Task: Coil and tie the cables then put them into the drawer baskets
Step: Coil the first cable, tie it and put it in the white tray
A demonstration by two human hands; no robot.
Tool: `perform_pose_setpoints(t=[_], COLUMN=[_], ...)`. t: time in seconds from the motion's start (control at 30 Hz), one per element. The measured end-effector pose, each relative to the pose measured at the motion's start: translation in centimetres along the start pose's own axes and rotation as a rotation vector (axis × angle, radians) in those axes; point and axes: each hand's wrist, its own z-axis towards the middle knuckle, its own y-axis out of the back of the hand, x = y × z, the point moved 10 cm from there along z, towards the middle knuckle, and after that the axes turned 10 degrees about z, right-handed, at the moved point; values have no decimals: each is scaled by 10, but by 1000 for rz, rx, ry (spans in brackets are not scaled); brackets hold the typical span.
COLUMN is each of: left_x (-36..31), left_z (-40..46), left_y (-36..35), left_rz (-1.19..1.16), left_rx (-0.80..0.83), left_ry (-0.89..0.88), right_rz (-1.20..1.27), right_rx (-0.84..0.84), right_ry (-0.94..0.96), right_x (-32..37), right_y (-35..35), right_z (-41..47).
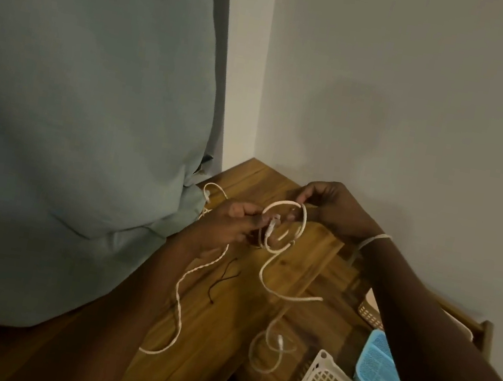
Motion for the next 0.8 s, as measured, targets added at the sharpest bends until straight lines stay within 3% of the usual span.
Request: perform_pose_setpoints(t=[0.1, 0.23, 0.4, 0.47, 0.63, 0.7, 0.8], left_x=[-13, -20, -20, -23, -40, -33, -24], left_z=[0, 7, 15, 16, -2, -5, -6], left_y=[-6, -7, 16, 25, 89, 103, 99], left_rz=[-99, 10, -55, 8, 260, 200, -120], left_rx=[16, -66, -257, -316, -641, -590, -462], left_ry=[-30, -70, -27, -18, 30, 89, 102], right_rz=[89, 117, 2, -7, 171, 230, 119], right_rx=[-40, -93, -13, 28, 19, -12, 147], right_ry=[10, -15, -76, -95, -217, -247, -329], right_x=[-7, -14, -11, -12, -30, -39, -50], right_y=[6, 10, 12, 13, 21, 27, 13], right_z=[-8, -10, -7, -7, -20, -25, -30])
